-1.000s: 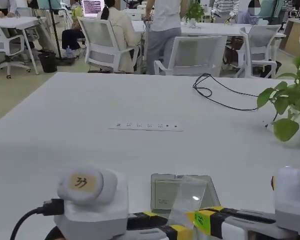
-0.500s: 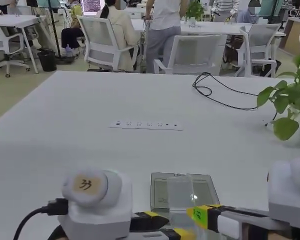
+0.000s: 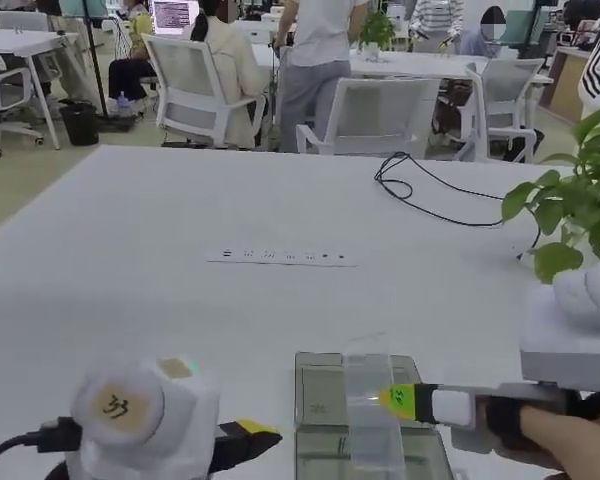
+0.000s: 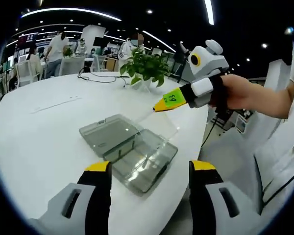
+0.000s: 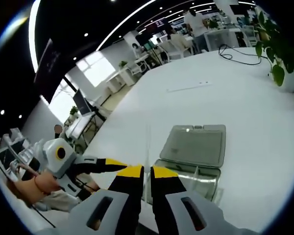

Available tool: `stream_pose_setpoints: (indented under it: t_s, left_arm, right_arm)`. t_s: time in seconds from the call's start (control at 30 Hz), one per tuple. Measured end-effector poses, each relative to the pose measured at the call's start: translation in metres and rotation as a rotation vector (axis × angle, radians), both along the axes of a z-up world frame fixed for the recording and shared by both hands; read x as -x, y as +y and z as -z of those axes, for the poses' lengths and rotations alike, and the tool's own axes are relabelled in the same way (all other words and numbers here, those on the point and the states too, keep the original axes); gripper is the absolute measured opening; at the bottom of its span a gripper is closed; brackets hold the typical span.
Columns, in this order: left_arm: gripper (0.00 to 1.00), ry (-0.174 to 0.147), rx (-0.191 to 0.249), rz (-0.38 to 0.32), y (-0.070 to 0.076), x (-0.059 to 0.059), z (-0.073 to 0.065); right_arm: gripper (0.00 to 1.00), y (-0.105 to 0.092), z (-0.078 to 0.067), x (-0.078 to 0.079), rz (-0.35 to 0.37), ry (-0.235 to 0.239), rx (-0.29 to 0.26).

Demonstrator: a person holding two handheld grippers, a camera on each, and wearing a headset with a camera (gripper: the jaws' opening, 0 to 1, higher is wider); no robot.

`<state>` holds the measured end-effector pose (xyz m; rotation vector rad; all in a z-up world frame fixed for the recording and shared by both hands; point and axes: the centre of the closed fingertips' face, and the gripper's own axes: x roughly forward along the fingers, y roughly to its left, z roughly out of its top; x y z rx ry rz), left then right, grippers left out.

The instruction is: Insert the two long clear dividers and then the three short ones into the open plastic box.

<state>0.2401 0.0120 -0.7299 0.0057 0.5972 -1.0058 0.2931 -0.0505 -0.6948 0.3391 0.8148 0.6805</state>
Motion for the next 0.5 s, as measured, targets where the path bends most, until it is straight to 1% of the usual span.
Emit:
stream_pose_setpoints:
  t_s: [0.07, 0.13, 0.17, 0.2, 0.23, 0.27, 0.33, 0.37, 0.4, 0.43, 0.5]
  left_arm:
    - [0.71, -0.012, -0.011, 0.019, 0.002, 0.002, 0.003]
    - [0.76, -0.034, -0.025, 0.046, 0.005, 0.003, 0.007]
    - [0.78, -0.04, -0.032, 0.062, 0.005, 0.004, 0.009]
    - [0.8, -0.044, -0.033, 0.075, 0.005, 0.005, 0.009]
    - [0.82, -0.05, -0.037, 0.091, 0.006, 0.005, 0.011]
    - [0.85, -0.06, -0.041, 0.104, 0.006, 0.005, 0.012]
    - [0.92, -0.091, -0.055, 0.138, 0.006, 0.005, 0.013]
    - [0.95, -0.088, -0.061, 0.147, 0.006, 0.006, 0.015]
    - [0.97, -0.1, -0.066, 0.163, 0.006, 0.007, 0.016]
    - [0.99, -0.104, -0.069, 0.173, 0.007, 0.007, 0.017]
    - [1.0, -0.102, -0.074, 0.189, 0.007, 0.009, 0.019]
  right_arm:
    - [0.07, 0.0, 0.003, -0.002, 0.02, 0.029, 0.006]
    - [0.07, -0.001, 0.006, -0.004, 0.032, 0.051, 0.023]
    - [0.07, -0.001, 0.01, -0.004, 0.039, 0.075, 0.036]
    - [0.07, -0.001, 0.012, -0.003, 0.034, 0.09, 0.043]
    - [0.07, -0.002, 0.016, -0.002, 0.038, 0.108, 0.07]
    - [0.07, -0.004, 0.019, -0.001, 0.038, 0.118, 0.09]
    - [0.07, -0.004, 0.024, 0.001, 0.046, 0.155, 0.104]
    - [0.07, -0.004, 0.026, 0.001, 0.05, 0.169, 0.106]
    - [0.07, -0.005, 0.028, 0.003, 0.05, 0.182, 0.115]
    - [0.07, -0.006, 0.032, 0.004, 0.052, 0.198, 0.133]
    - [0.07, -0.006, 0.035, 0.005, 0.061, 0.218, 0.14]
